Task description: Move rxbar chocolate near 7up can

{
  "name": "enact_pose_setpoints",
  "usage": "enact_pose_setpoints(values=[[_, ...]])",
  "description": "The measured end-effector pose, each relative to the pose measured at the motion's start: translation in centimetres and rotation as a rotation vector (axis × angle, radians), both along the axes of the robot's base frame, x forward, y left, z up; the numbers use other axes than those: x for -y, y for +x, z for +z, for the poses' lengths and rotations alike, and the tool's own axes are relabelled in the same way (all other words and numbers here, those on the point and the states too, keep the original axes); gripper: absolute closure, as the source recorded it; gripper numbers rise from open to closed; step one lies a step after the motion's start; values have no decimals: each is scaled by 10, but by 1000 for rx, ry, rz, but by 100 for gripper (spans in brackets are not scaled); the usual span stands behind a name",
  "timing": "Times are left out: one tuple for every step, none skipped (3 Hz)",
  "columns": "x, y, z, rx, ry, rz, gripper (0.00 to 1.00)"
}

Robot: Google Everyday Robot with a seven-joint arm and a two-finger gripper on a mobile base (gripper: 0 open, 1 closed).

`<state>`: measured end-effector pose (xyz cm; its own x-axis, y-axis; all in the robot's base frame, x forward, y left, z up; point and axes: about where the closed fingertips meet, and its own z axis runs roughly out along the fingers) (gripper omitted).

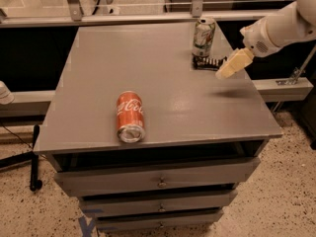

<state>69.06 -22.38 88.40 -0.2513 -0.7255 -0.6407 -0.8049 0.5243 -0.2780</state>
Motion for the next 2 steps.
enact_pose_setpoints(values=[[35, -34, 18, -4, 152, 20, 0], [46, -47, 28, -3, 208, 9, 0]])
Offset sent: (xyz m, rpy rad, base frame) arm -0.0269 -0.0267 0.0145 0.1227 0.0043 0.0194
